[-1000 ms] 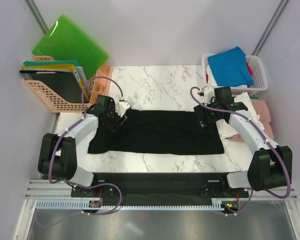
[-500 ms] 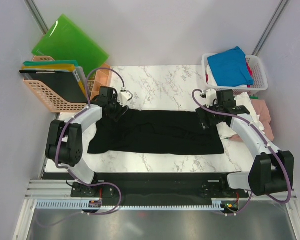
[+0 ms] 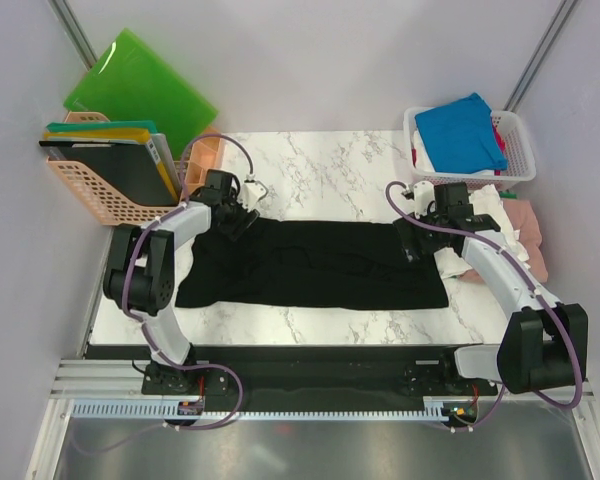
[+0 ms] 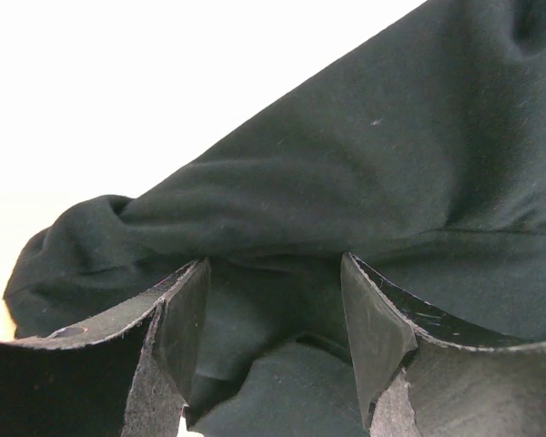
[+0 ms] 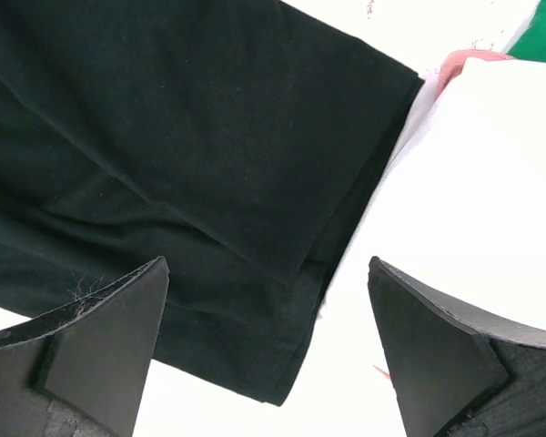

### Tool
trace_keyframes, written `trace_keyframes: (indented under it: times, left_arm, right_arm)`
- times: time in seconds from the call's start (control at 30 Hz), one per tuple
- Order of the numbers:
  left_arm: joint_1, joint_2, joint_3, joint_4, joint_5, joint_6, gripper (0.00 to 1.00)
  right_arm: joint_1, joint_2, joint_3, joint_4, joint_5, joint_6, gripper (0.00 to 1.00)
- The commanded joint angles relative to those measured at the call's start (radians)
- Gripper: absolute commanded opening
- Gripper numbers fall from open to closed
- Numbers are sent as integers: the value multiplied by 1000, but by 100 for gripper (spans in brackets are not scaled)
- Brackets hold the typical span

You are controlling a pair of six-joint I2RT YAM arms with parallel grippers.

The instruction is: Fold and stack the t-shirts

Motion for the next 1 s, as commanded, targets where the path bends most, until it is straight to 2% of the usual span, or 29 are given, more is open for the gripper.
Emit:
trace_keyframes:
  times: [0.0, 0.33, 0.63, 0.83, 0.97]
  left_arm:
    - [24, -95, -21, 14, -38, 66, 66]
    - [68, -277, -114, -58, -49, 95, 67]
    - [79, -403, -173, -121, 10, 45, 66]
    - [79, -350, -124, -203, 117, -3, 67]
    - [77, -340, -56, -266, 103, -23, 67]
  right_arm:
    - [-5, -6, -3, 28, -4, -8, 98]
    - [-5, 30, 9, 42, -33, 6, 98]
    - [-6, -4, -9, 41, -28, -1, 98]
    - [-8, -18, -29, 47, -56, -1, 98]
    - [-6, -26, -45, 61, -64, 3, 98]
